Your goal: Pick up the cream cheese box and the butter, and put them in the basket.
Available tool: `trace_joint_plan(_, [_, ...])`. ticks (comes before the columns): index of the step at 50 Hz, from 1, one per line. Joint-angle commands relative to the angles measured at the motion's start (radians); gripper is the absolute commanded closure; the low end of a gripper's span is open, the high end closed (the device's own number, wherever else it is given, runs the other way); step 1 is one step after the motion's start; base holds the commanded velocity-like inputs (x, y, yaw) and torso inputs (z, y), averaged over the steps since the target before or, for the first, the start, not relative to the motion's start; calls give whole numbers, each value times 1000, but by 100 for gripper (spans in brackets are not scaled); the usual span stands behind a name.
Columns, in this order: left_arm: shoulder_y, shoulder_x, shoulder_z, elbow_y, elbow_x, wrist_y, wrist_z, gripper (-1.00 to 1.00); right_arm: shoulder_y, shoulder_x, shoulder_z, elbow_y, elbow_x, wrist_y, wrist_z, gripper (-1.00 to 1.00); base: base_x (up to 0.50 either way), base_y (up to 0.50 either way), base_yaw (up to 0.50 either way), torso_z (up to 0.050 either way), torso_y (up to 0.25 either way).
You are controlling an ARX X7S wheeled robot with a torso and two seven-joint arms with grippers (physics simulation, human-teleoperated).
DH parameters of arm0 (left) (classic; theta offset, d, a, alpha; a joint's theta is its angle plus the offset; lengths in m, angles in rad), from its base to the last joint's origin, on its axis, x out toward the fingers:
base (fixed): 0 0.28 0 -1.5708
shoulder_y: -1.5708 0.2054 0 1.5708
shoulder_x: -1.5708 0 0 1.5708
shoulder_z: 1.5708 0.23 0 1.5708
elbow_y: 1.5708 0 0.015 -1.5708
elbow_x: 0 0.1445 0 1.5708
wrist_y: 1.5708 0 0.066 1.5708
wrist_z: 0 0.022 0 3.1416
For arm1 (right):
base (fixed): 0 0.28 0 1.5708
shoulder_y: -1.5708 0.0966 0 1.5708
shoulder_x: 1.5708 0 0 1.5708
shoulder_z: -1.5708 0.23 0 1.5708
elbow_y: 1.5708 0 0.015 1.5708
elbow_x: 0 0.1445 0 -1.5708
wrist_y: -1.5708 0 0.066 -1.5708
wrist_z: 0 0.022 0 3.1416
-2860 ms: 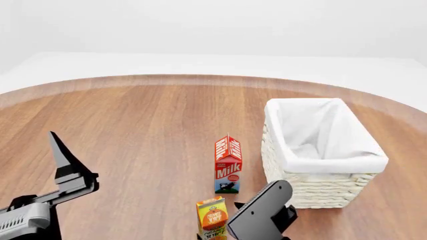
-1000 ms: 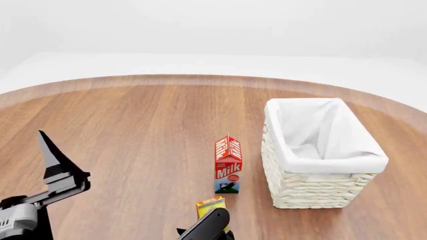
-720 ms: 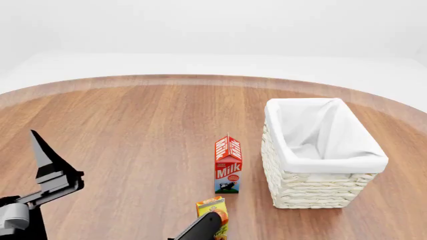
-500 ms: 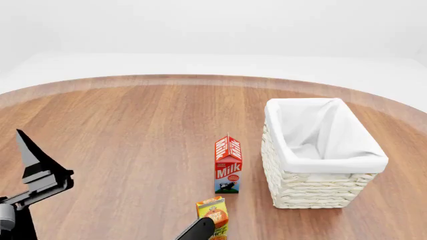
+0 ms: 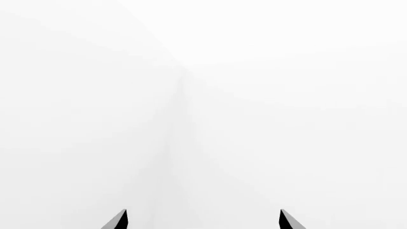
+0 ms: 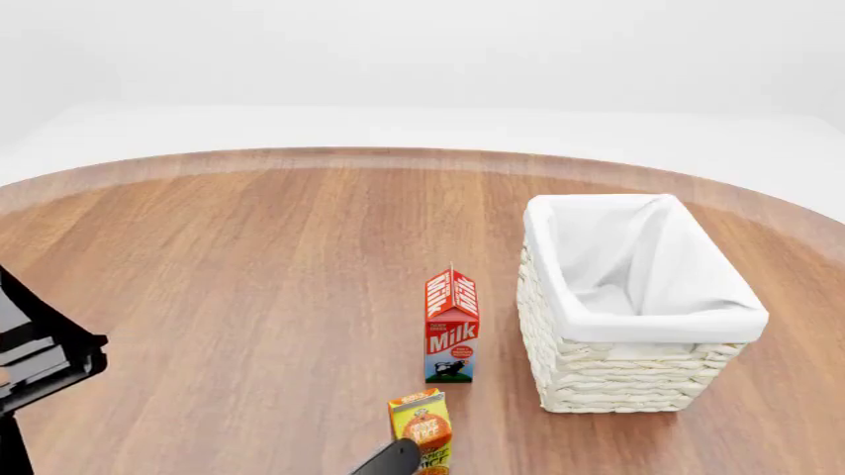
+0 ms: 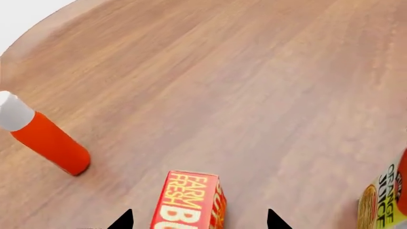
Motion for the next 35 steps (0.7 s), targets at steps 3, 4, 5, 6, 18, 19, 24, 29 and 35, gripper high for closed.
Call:
trace_joint_plan(3, [20, 10, -58, 23, -2, -7, 15, -100, -40, -40, 24, 91, -16, -29, -15, -100, 0, 0, 0, 0, 0])
trace_joint_plan(4, [21, 9, -60, 23, -4, -6, 15, -100, -41, -41, 24, 95, -17, -31, -14, -100, 0, 0, 0, 0, 0])
trace_joint_plan(5, [22, 9, -62, 24, -4, -5, 15, -100, -41, -43, 25, 98, -18, -32, -13, -100, 0, 0, 0, 0, 0])
trace_joint_plan(6, [23, 9, -64, 24, -5, -5, 15, -100, -40, -44, 24, 100, -20, -33, -12, -100, 0, 0, 0, 0, 0])
trace_joint_plan(18, [29, 7, -79, 27, -11, -2, 9, -100, -27, -47, -20, 113, -68, -52, -56, -100, 0, 0, 0, 0, 0])
trace_joint_plan(19, [29, 7, -79, 27, -11, -2, 9, -100, -27, -47, -20, 113, -68, -53, -56, -100, 0, 0, 0, 0, 0])
trace_joint_plan(24, [34, 6, -96, 23, -20, -1, 3, -100, -23, -49, -35, 121, -87, -67, -71, -100, 0, 0, 0, 0, 0])
trace_joint_plan(29, [39, 5, -112, 22, -27, 1, -3, -100, -20, -57, -49, 123, -97, -73, -77, -100, 0, 0, 0, 0, 0])
trace_joint_plan(35, [46, 4, -134, 16, -36, 6, -8, -100, -26, -63, -44, 139, -91, -86, -84, -100, 0, 0, 0, 0, 0])
